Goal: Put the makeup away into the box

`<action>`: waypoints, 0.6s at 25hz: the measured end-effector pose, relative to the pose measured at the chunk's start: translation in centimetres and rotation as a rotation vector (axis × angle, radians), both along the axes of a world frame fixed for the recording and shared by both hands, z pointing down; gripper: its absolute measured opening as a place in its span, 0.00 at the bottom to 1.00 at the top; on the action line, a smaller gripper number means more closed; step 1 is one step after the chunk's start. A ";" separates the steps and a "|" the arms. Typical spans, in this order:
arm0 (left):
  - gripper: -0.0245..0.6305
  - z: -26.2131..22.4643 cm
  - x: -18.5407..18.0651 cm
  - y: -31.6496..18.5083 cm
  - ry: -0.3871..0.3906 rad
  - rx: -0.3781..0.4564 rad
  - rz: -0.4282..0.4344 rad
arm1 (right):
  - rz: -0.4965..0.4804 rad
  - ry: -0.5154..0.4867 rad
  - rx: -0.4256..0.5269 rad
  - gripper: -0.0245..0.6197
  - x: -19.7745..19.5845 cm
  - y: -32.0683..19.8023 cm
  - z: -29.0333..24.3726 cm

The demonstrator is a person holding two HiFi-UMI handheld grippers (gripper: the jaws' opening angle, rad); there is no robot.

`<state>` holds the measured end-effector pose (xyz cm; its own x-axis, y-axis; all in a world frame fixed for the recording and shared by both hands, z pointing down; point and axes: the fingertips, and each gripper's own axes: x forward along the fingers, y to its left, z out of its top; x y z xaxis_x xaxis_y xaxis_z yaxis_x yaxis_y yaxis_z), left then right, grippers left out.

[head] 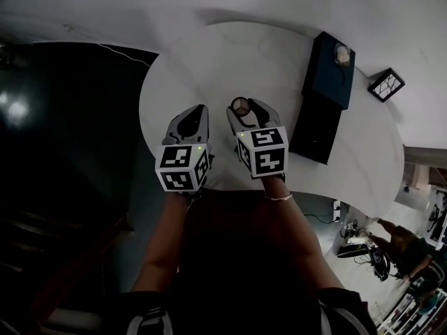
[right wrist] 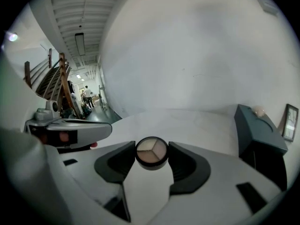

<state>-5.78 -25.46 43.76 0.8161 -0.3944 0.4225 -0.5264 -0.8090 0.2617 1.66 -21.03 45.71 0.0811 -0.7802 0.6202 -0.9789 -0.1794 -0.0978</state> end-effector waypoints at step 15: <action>0.07 -0.5 9.4 8.2 -0.006 0.023 0.206 | 0.235 0.020 0.041 0.40 9.3 10.7 -2.3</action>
